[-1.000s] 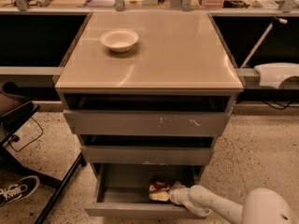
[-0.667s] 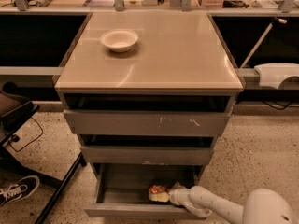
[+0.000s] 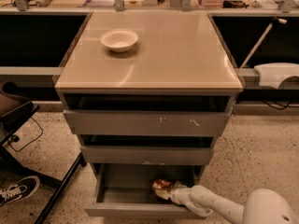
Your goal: Pick coke can from bottom drawer and place on counter
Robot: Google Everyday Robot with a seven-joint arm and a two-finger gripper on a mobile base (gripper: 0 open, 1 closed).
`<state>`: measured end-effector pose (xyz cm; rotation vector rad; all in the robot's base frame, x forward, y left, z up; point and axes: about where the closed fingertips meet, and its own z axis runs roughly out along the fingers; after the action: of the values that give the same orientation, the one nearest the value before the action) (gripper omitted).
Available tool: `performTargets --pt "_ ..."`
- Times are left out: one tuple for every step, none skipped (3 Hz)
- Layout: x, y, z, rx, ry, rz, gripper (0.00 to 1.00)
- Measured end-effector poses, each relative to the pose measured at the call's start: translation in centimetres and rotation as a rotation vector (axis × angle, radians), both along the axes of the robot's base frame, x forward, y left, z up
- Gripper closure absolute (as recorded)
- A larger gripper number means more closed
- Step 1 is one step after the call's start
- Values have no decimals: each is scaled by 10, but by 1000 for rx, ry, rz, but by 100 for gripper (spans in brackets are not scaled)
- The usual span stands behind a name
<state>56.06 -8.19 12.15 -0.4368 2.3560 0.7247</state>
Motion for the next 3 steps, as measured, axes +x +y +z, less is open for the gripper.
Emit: performTargets --pt "0 -2 3 0 0 0 61" --pt "0 -3 3 0 0 0 84" --pt "6 -29 38 -40 -49 -57 100"
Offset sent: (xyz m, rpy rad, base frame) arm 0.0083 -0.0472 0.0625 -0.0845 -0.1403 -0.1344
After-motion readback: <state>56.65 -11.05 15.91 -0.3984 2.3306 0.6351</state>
